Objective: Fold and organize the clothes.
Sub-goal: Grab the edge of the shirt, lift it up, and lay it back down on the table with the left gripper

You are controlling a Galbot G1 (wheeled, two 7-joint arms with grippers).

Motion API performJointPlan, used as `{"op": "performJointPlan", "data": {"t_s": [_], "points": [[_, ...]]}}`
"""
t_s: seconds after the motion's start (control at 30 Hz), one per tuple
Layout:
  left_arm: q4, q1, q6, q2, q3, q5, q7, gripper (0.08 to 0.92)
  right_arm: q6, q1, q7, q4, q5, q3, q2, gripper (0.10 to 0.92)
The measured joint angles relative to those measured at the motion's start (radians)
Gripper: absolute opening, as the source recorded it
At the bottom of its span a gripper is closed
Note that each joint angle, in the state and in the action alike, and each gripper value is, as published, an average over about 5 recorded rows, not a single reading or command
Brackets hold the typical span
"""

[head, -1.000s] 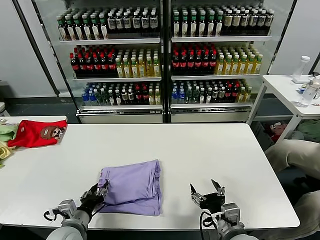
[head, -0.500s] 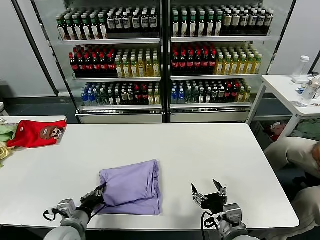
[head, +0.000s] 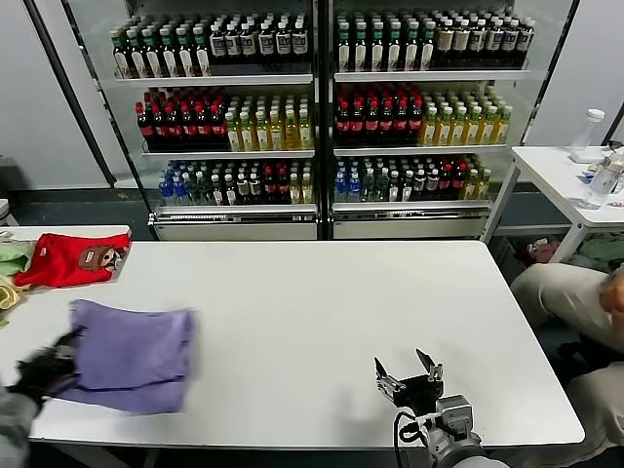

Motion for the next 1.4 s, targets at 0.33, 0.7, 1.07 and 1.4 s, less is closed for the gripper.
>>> {"op": "performJointPlan", "data": {"t_s": [0.33, 0.7, 1.07, 1.4], "points": [[-0.09, -0.013, 0.008, 0.057, 0.032, 0.016, 0.019, 0.104, 0.0, -0.011, -0.001, 0.004, 0.0, 0.01, -0.002, 0.823], [-0.231, -0.088, 0.003, -0.163, 0.53, 0.101, -0.026, 0.129, -0.001, -0.023, -0.001, 0.007, -0.01, 0.013, 0.002, 0.823], [-0.128, -0.274, -0.097, -0.281, 0.71, 0.123, -0.098, 0.428, -0.004, -0.022, -0.004, 0.008, -0.011, 0.024, -0.003, 0.823], [-0.14, -0.289, -0.188, -0.22, 0.628, 0.141, -0.105, 0.722, -0.004, 0.02, -0.017, -0.016, 0.002, 0.026, -0.009, 0.823]]}}
